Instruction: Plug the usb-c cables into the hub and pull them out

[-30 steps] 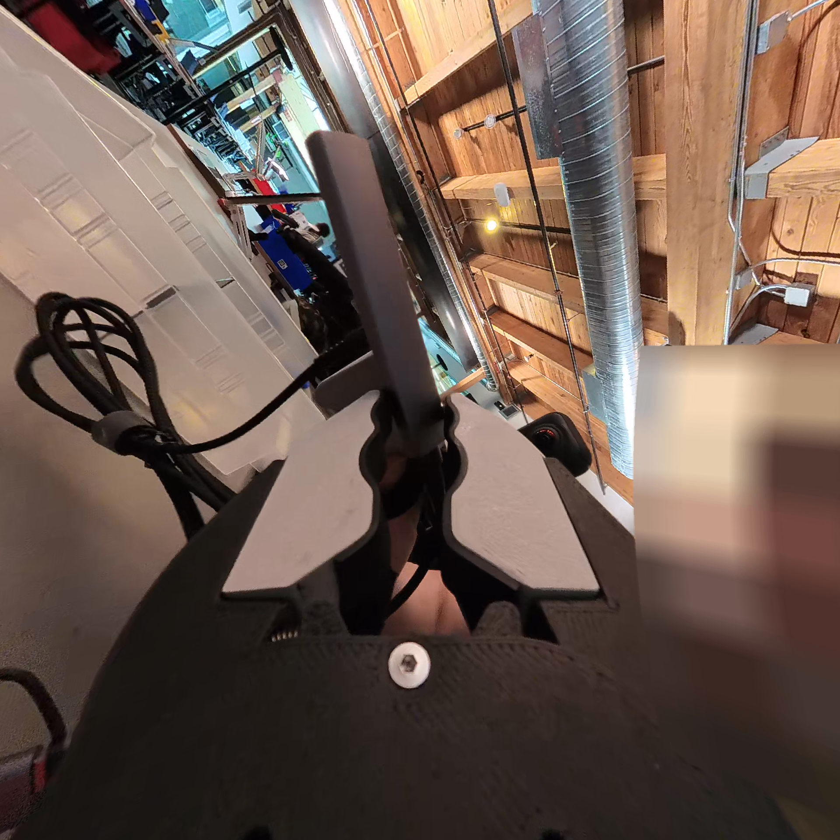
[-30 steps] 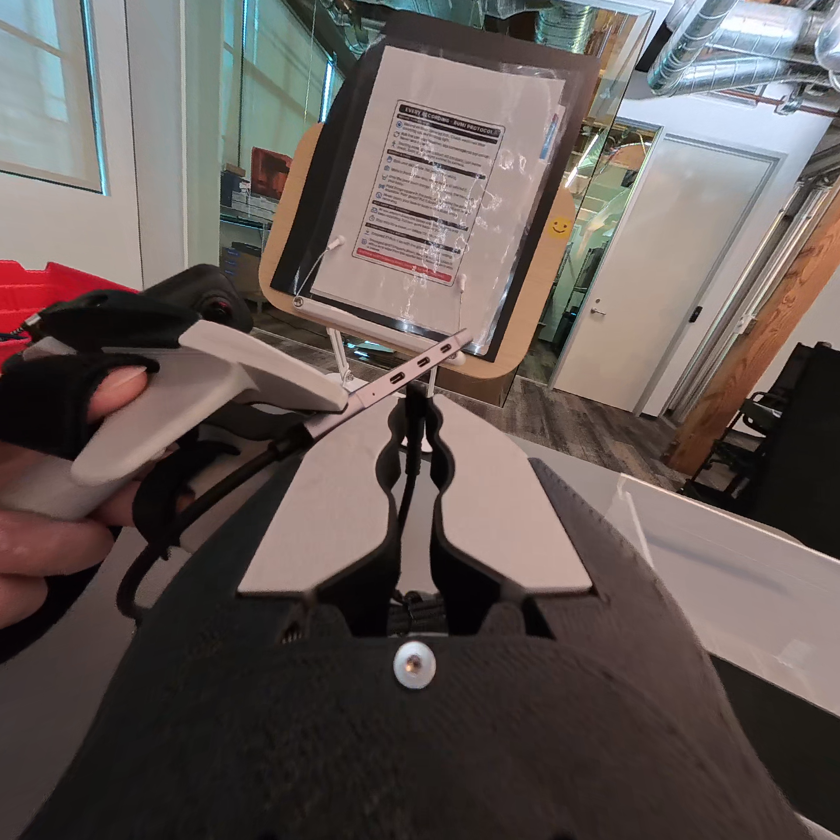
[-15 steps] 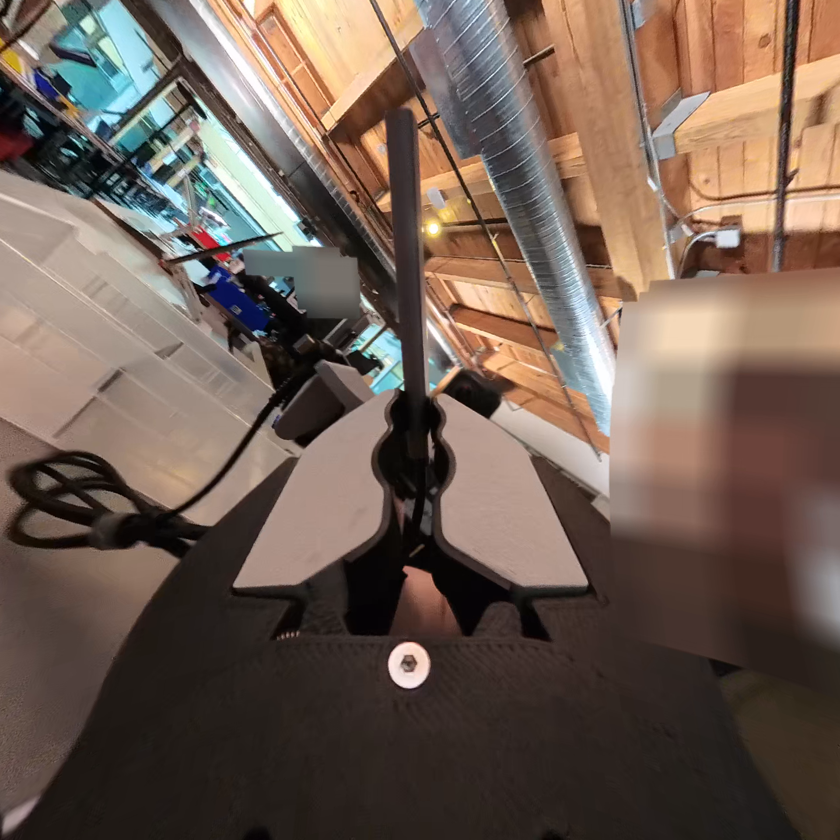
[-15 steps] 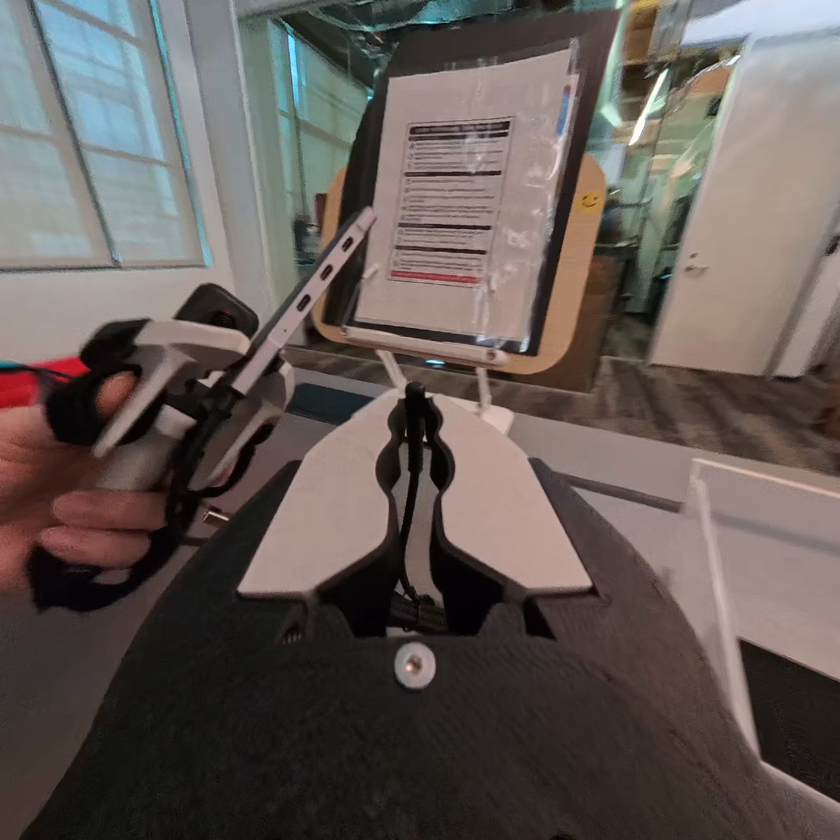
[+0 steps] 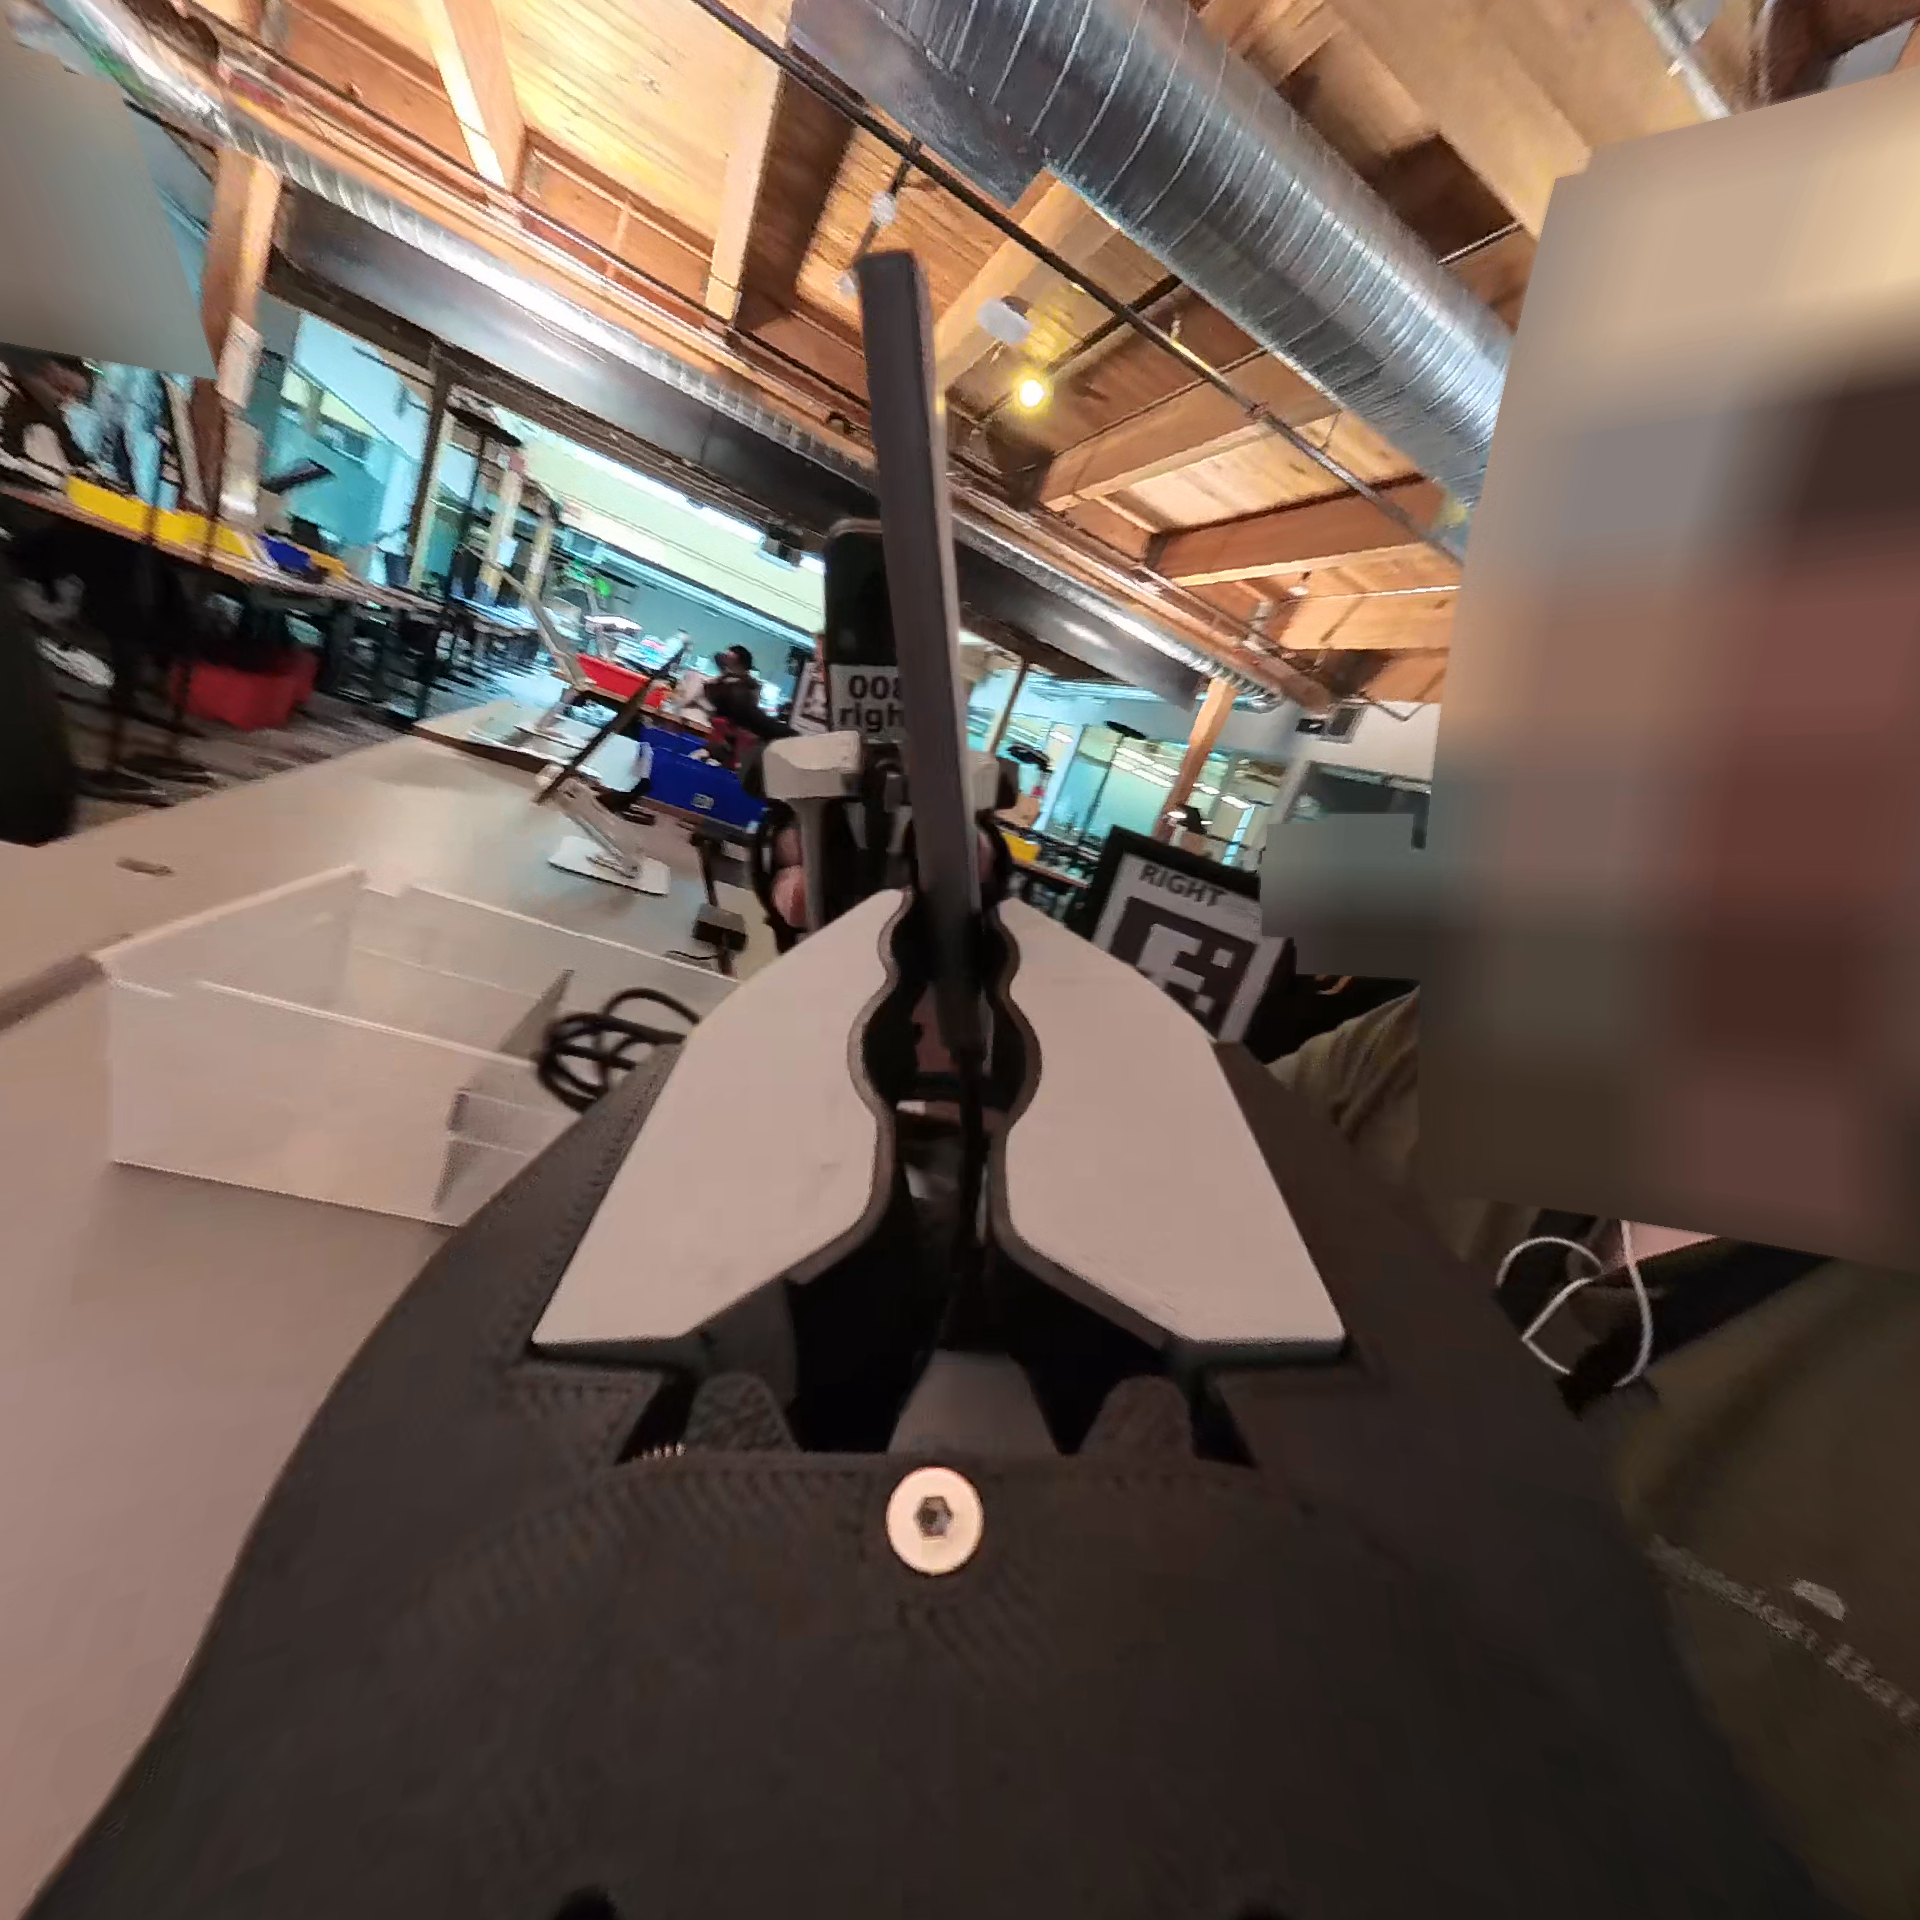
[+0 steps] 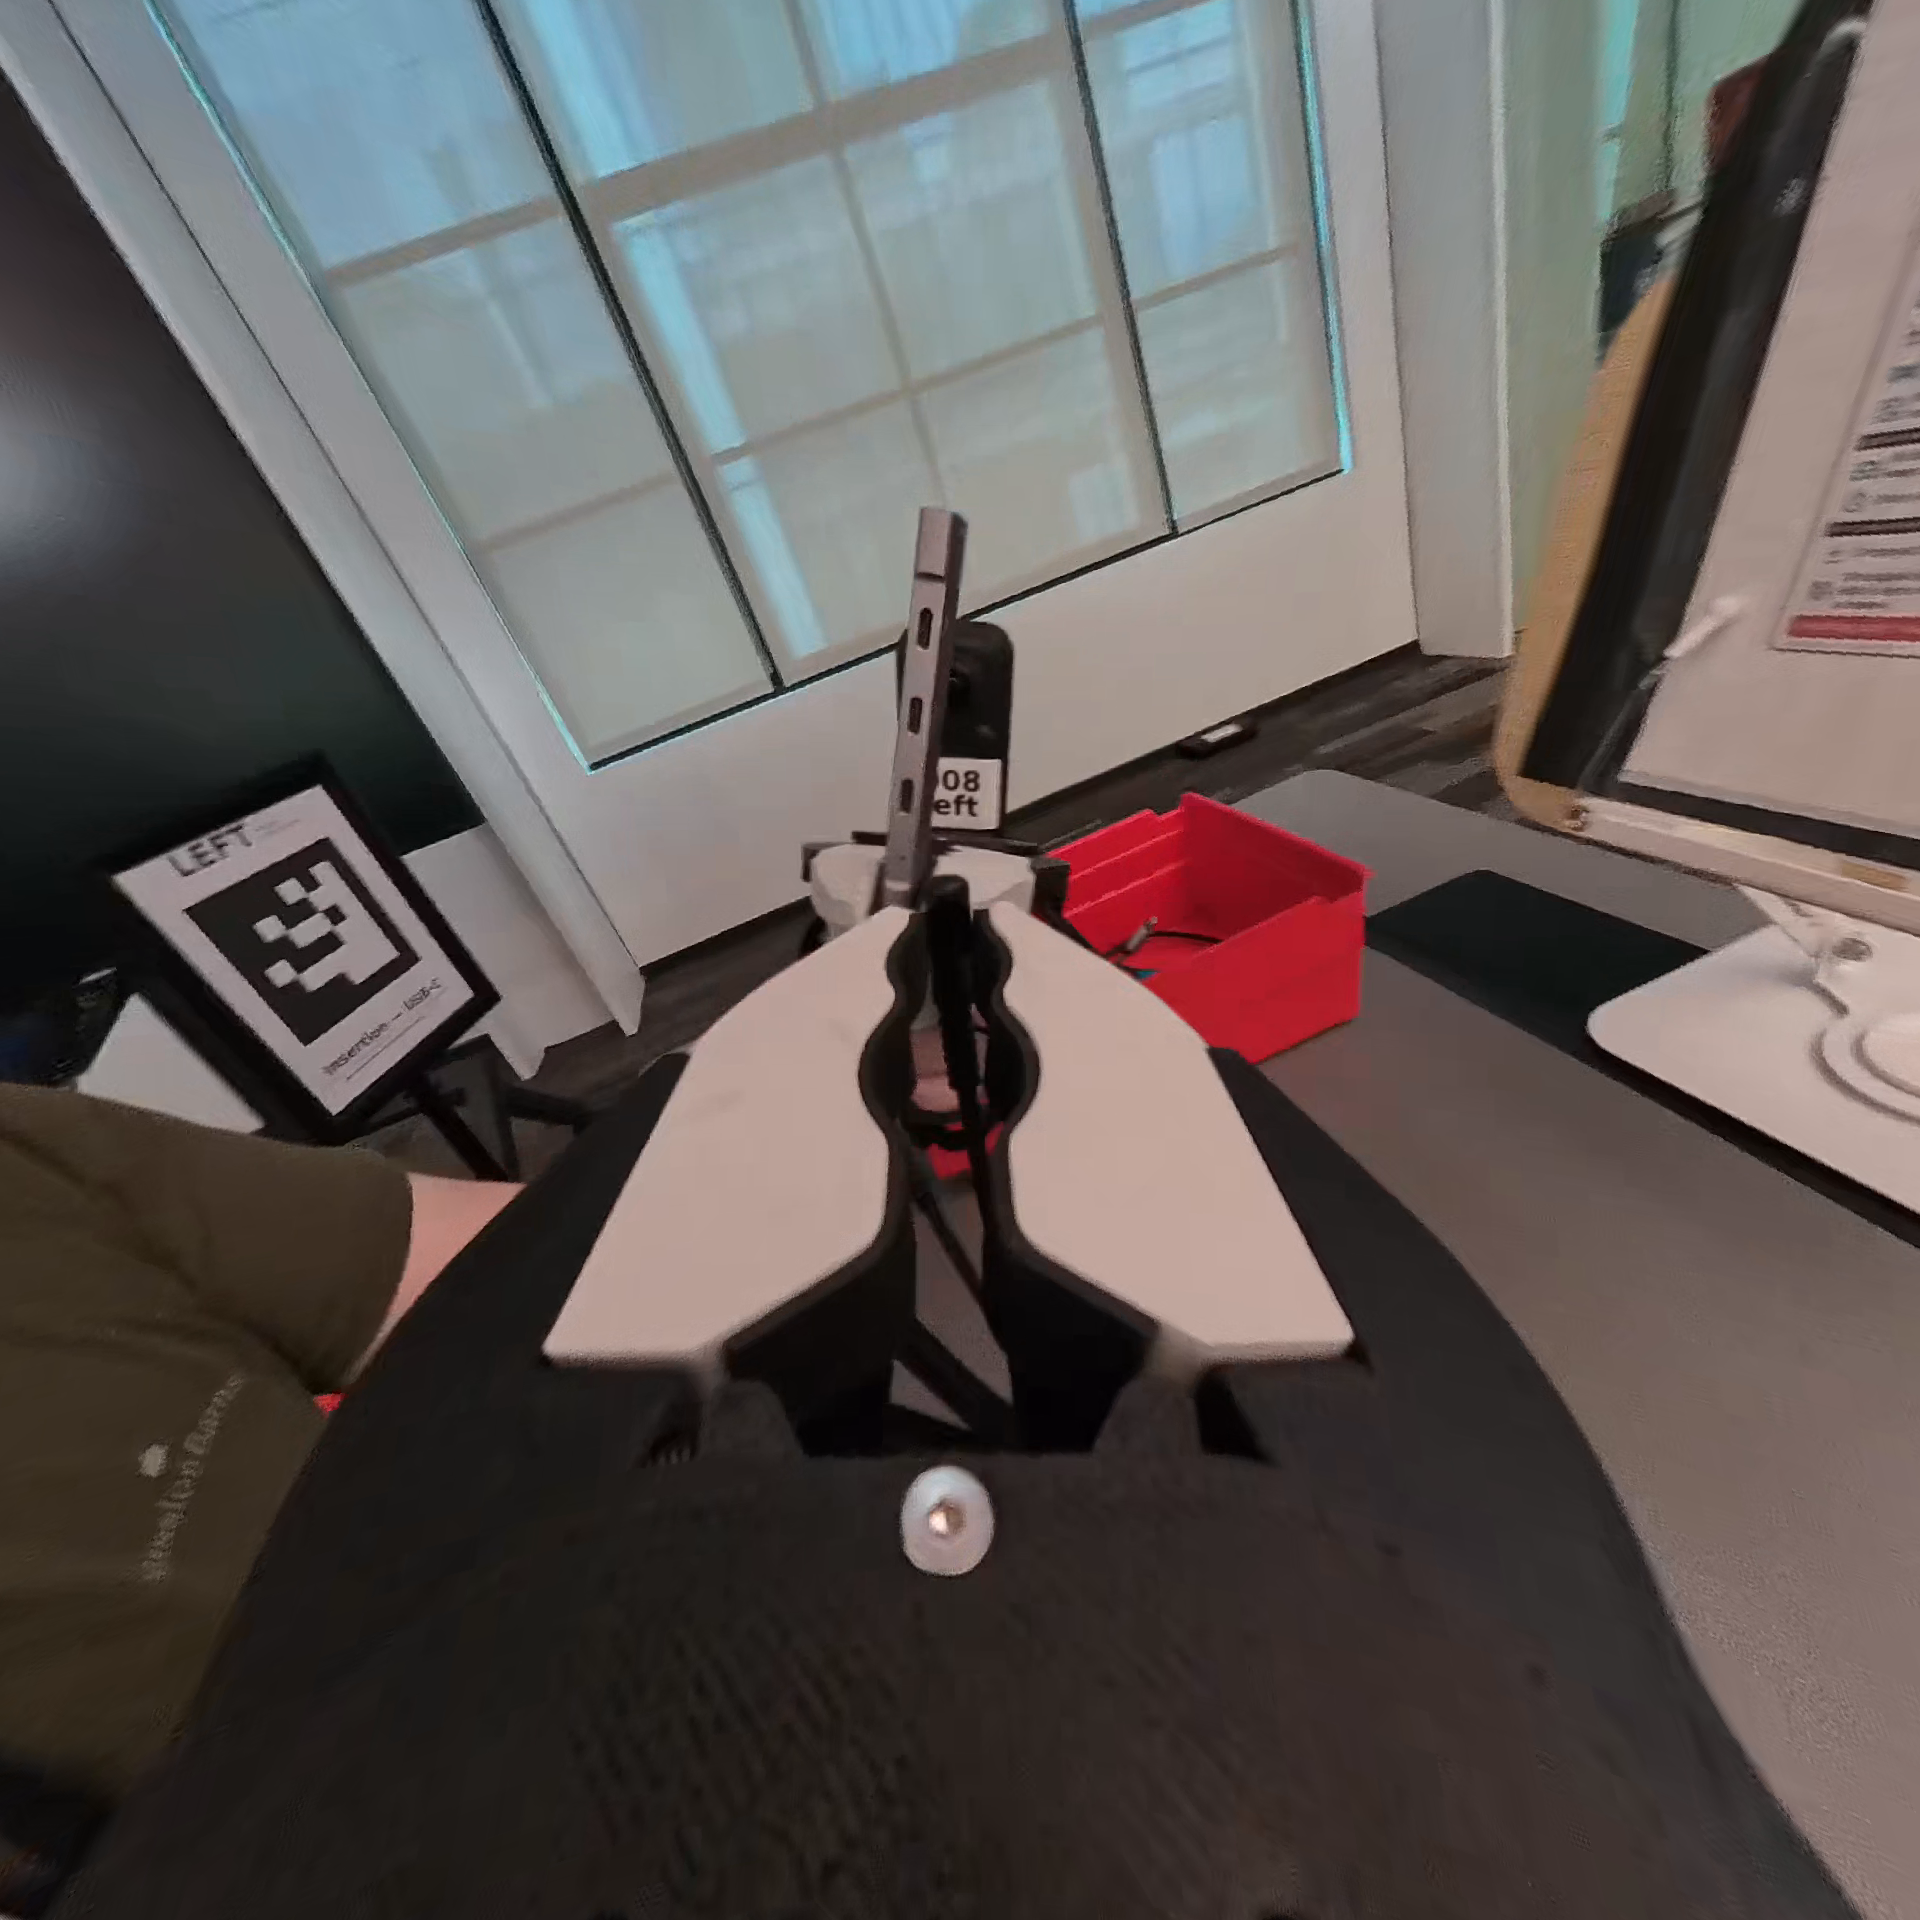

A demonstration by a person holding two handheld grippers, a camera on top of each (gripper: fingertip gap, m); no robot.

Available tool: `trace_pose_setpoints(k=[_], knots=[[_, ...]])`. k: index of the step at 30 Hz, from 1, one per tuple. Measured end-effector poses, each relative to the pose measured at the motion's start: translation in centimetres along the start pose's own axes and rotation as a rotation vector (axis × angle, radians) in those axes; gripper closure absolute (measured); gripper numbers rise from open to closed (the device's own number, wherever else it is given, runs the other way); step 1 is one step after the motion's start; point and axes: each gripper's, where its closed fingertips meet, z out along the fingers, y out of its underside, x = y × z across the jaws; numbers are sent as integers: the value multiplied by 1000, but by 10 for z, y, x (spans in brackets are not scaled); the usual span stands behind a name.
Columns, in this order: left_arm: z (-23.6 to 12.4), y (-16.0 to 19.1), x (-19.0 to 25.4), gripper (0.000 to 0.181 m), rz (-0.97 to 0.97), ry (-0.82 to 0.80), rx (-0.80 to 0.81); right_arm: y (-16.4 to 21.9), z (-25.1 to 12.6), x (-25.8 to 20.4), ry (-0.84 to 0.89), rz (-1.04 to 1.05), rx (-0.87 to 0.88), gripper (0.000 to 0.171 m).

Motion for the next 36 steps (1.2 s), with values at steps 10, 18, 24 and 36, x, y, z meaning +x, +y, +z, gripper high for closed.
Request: trace_pose_setpoints(k=[10, 18, 24, 36], knots=[[4, 11, -11, 173, 97, -121, -94, 2, 22, -3, -100, 105, 83, 163], [6, 21, -19, 173, 107, -174, -163, 11, 21, 3, -61, 67, 14, 163], [6, 28, -22, 173, 123, -210, -224, 17, 22, 7, -33, 51, -14, 163], [1, 48, -22, 172, 116, -296, -439, 37, 23, 5, -97, 96, -161, 163]])
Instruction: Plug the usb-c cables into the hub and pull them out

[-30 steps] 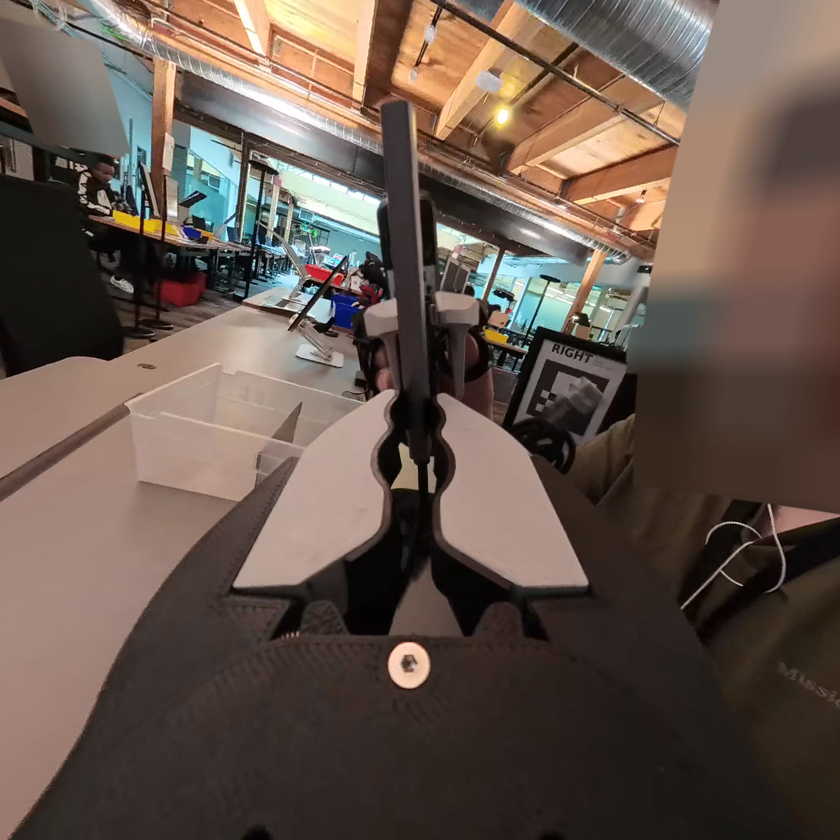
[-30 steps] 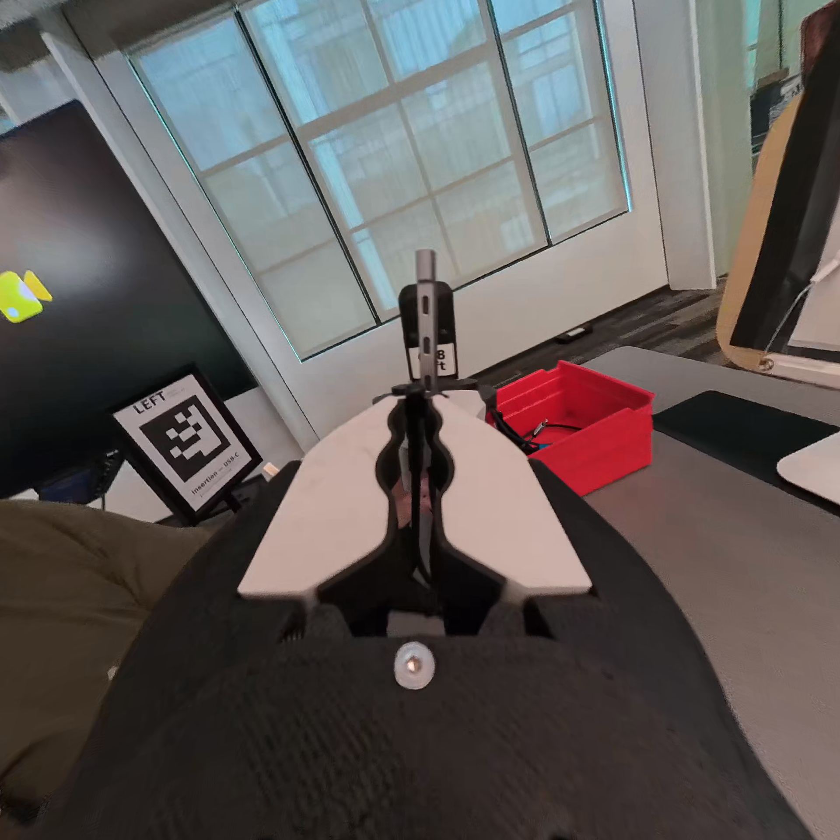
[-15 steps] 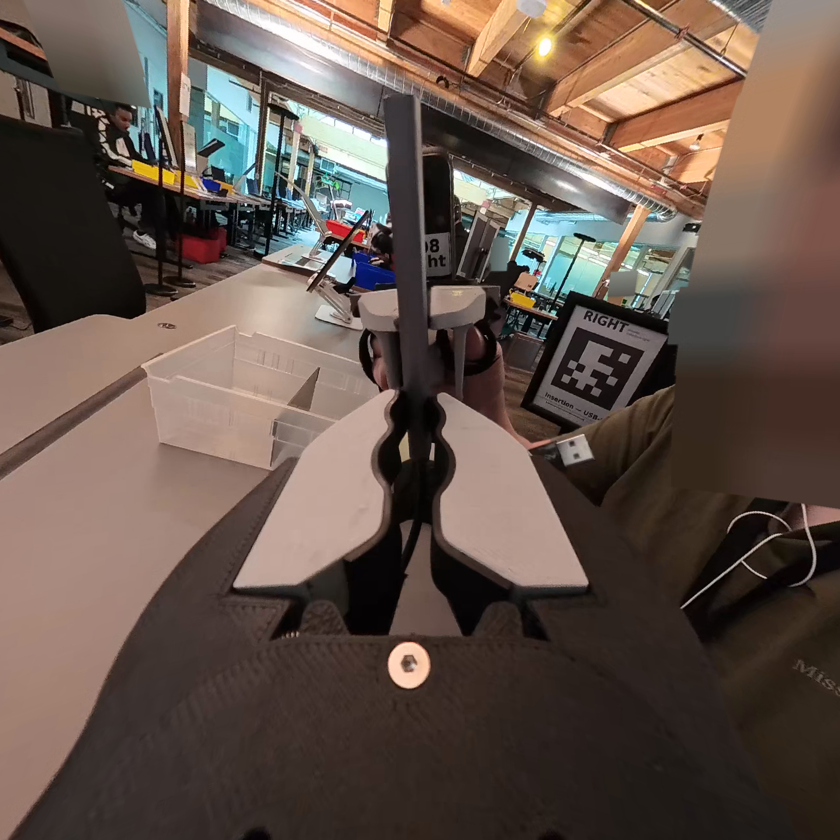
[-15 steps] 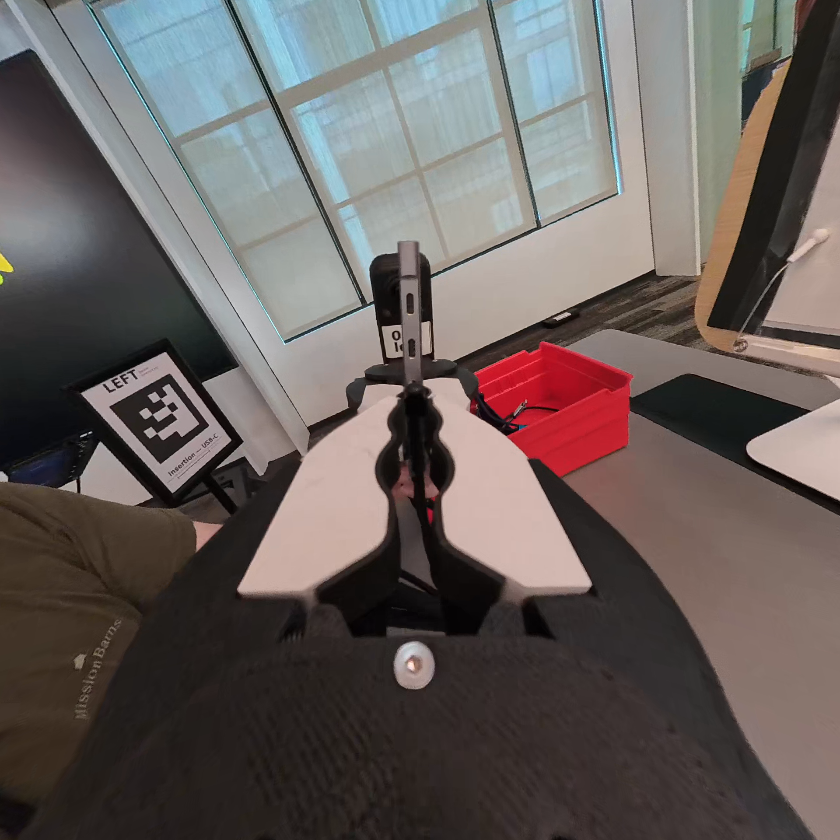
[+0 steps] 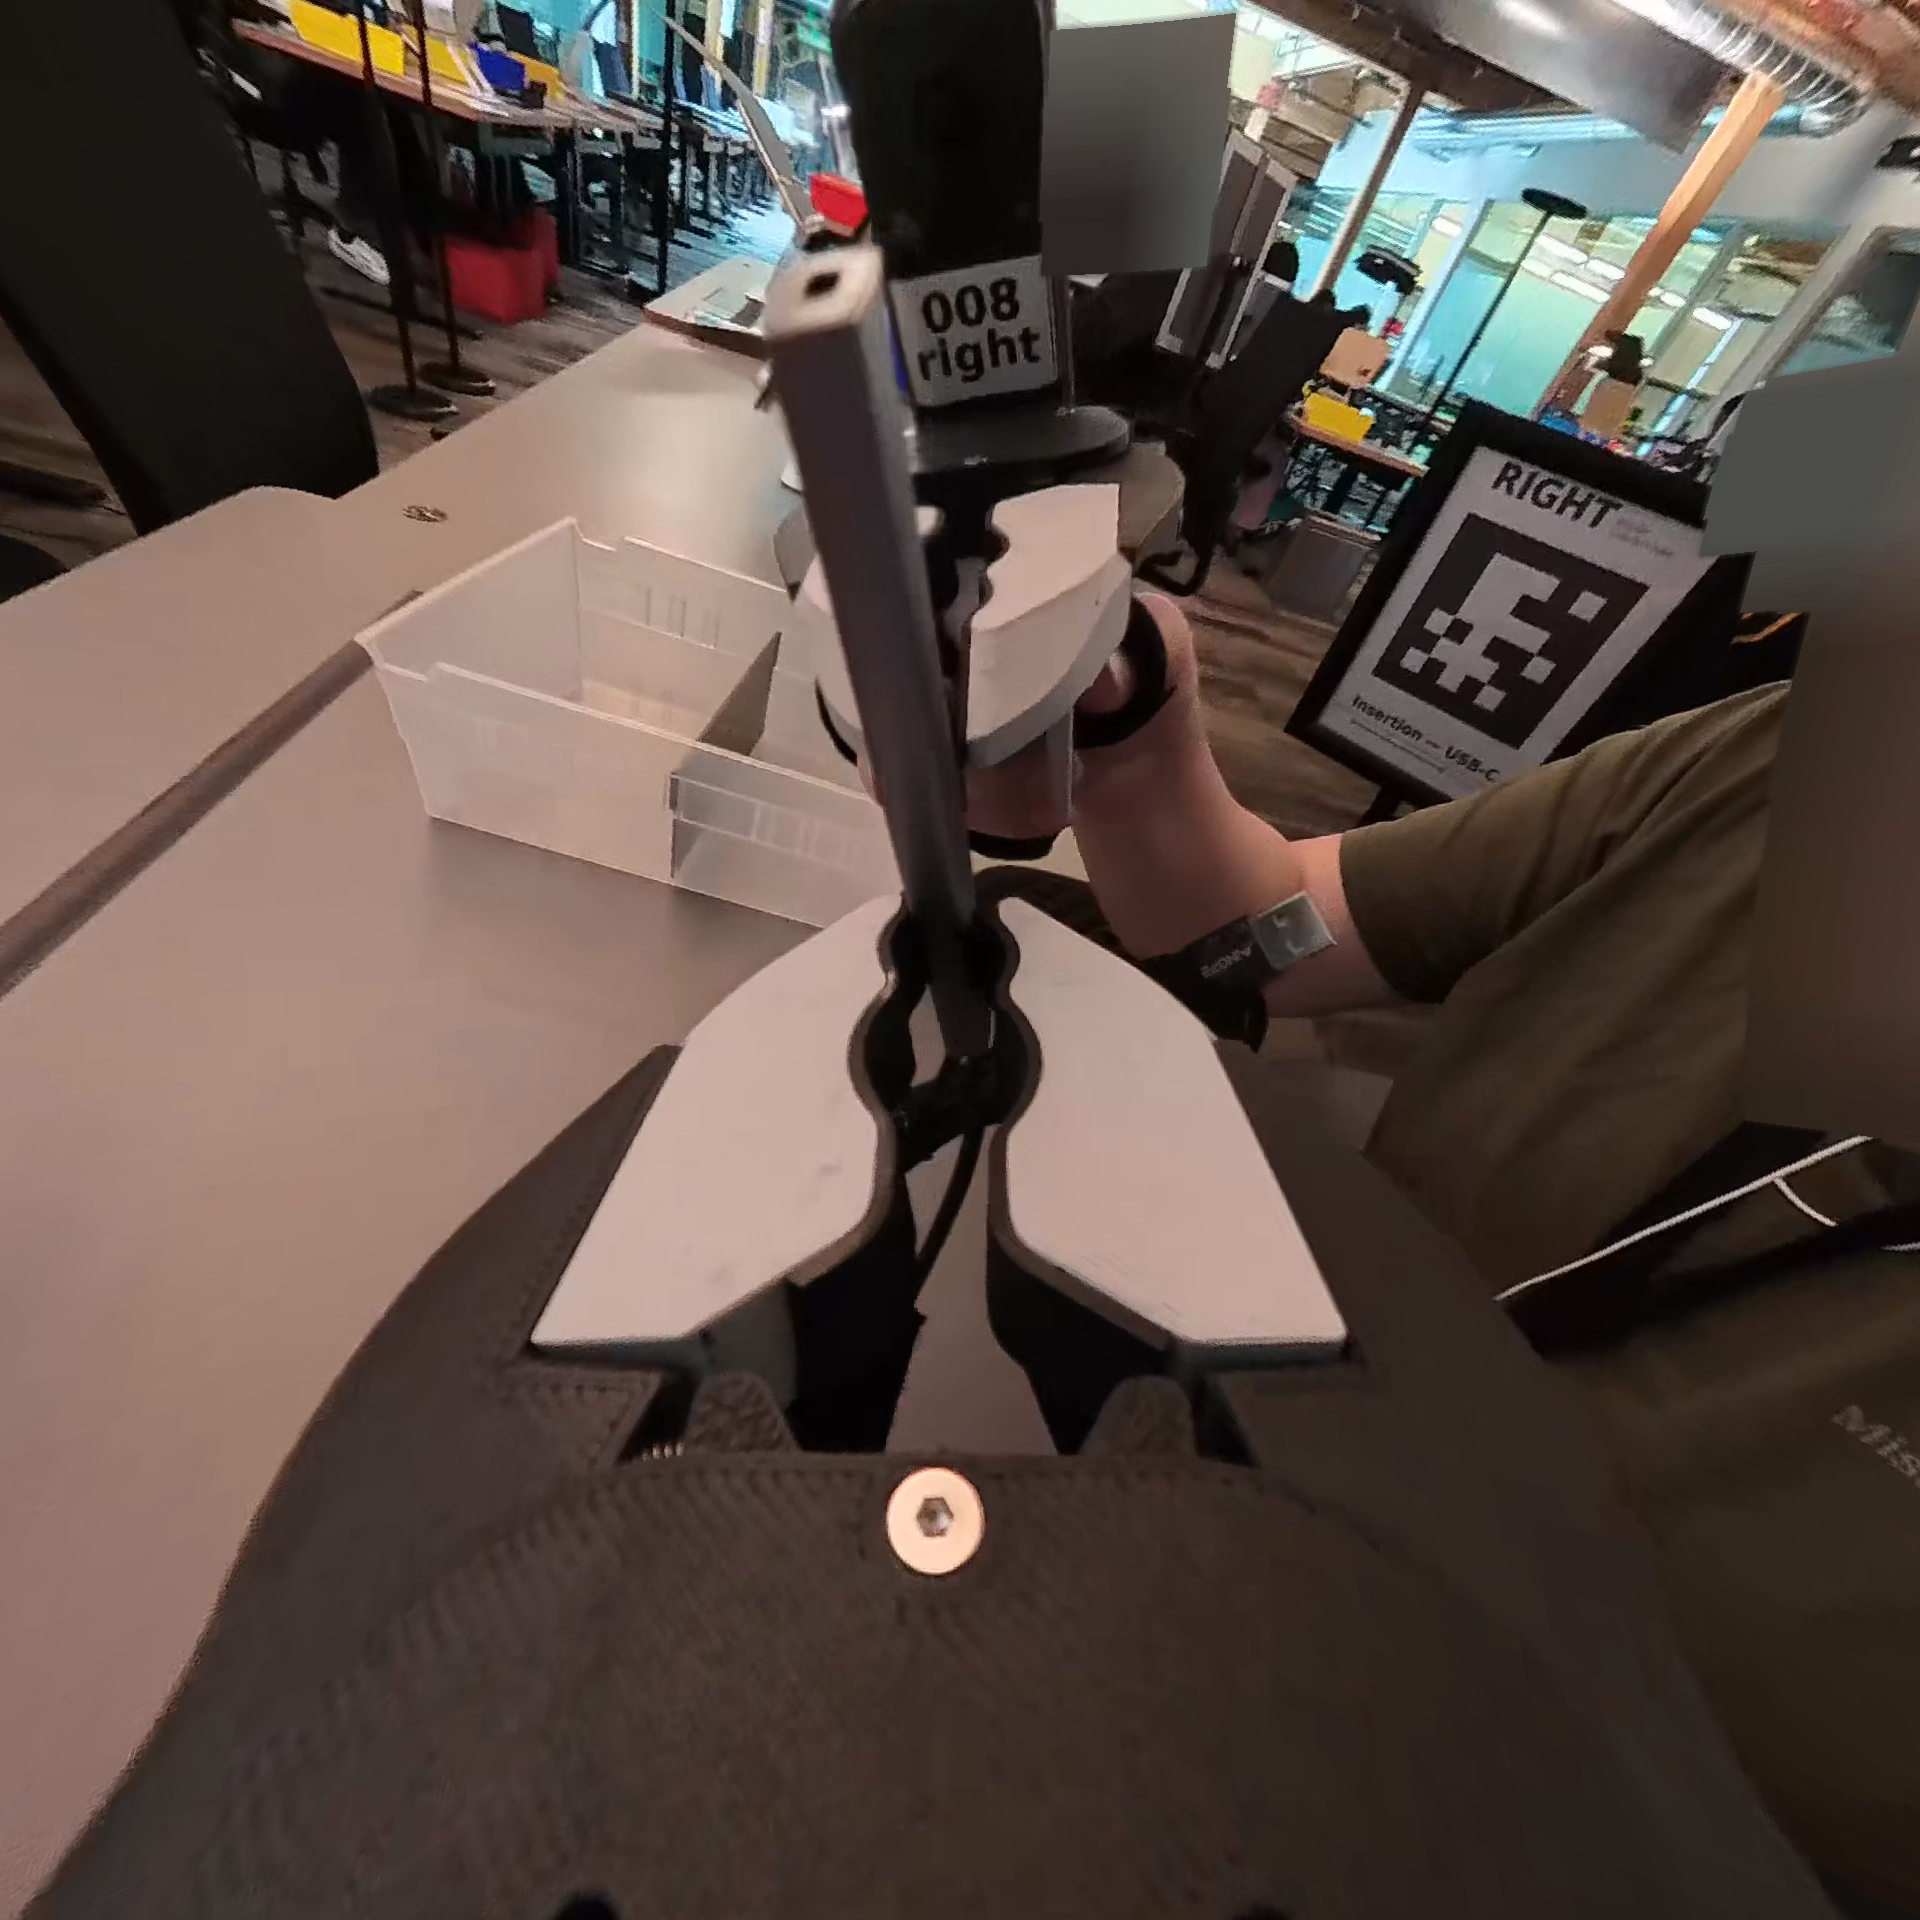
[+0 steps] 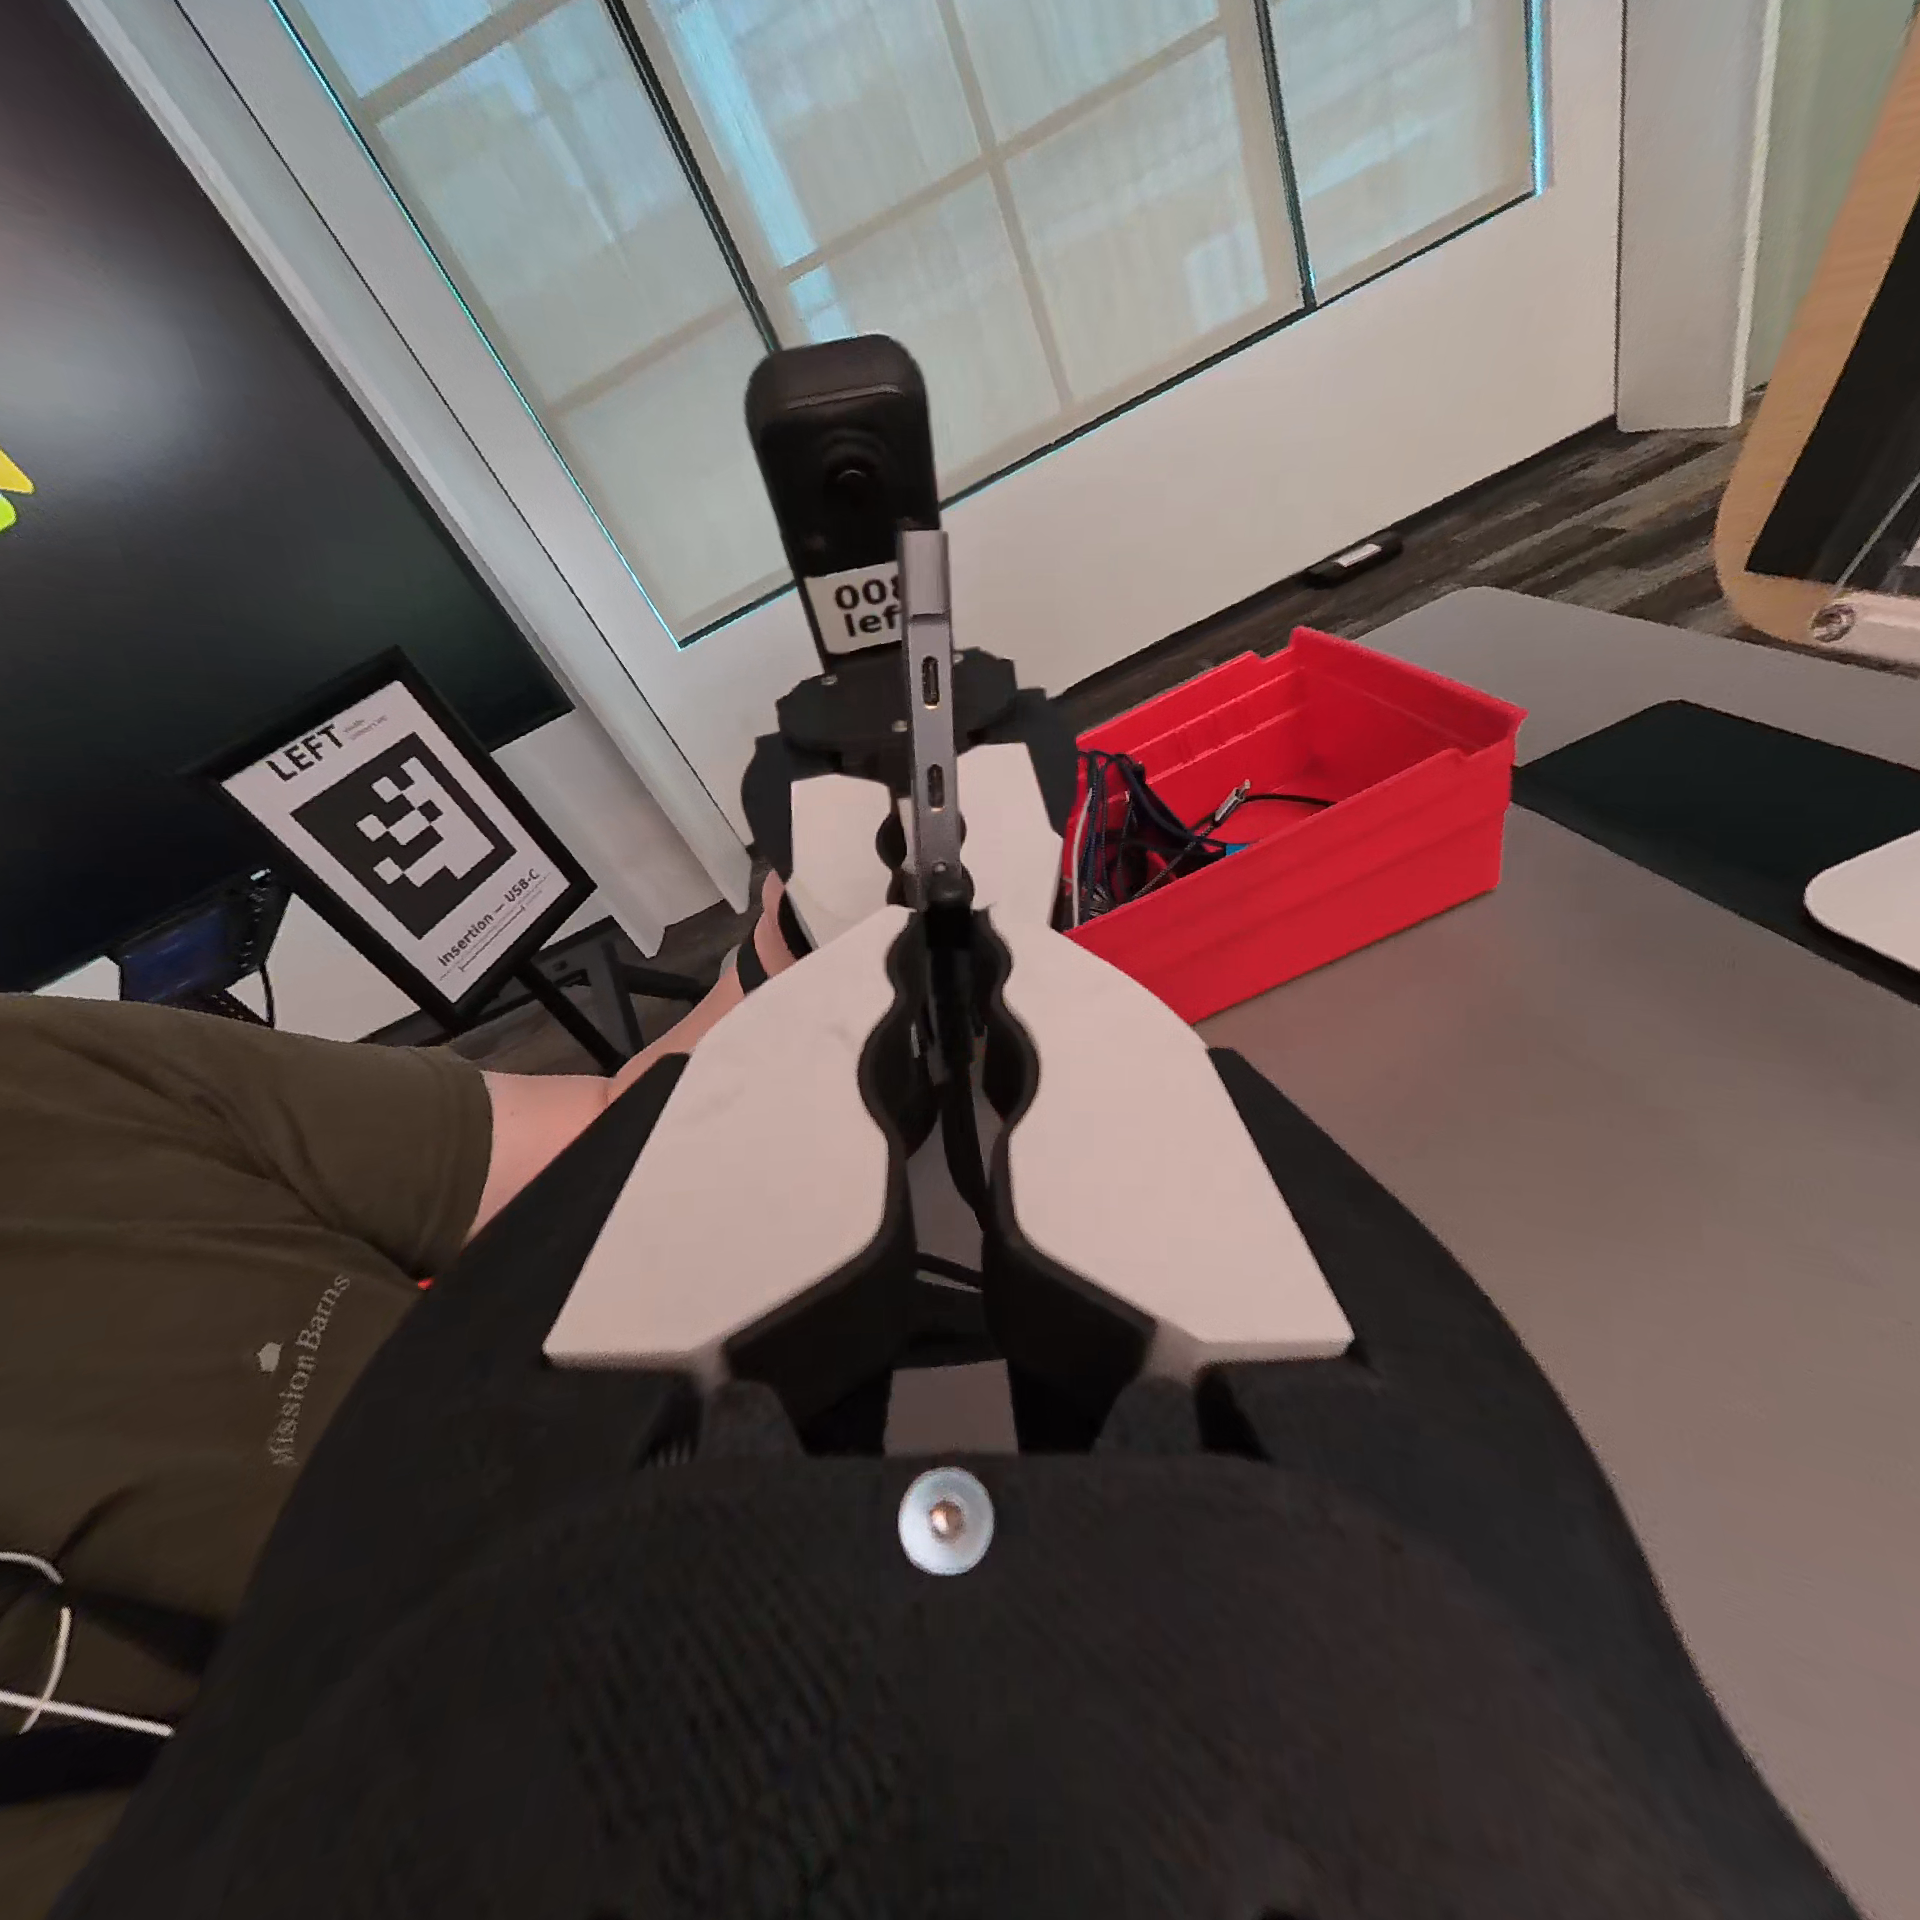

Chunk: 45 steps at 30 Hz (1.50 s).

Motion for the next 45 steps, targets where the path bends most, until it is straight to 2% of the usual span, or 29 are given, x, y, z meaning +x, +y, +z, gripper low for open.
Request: trace_pose_setpoints(k=[7, 10, 18, 23, 27, 34, 45], knots=[[-4, 3, 1, 172, -11, -25, -48, 7, 1, 0, -35, 28, -36, 163], [-9, -4, 5, 173, -40, 4, 0, 12, 5, -1, -47, 13, -60, 163], [-7, 19, 9, 173, -21, -14, -185, 10, 3, -10, -58, -6, -66, 163], [-3, 36, 10, 173, -17, -22, -295, 31, 8, -15, -45, -58, -206, 163], [0, 43, 9, 173, -16, -21, -329, 40, 13, -14, -29, -76, -253, 163], [-1, 44, 11, 173, -18, -2, -337, 34, 6, -11, -2, -85, -238, 163], [2, 61, 14, 172, -22, 12, -434, 58, 9, -11, -27, -76, -375, 163]])
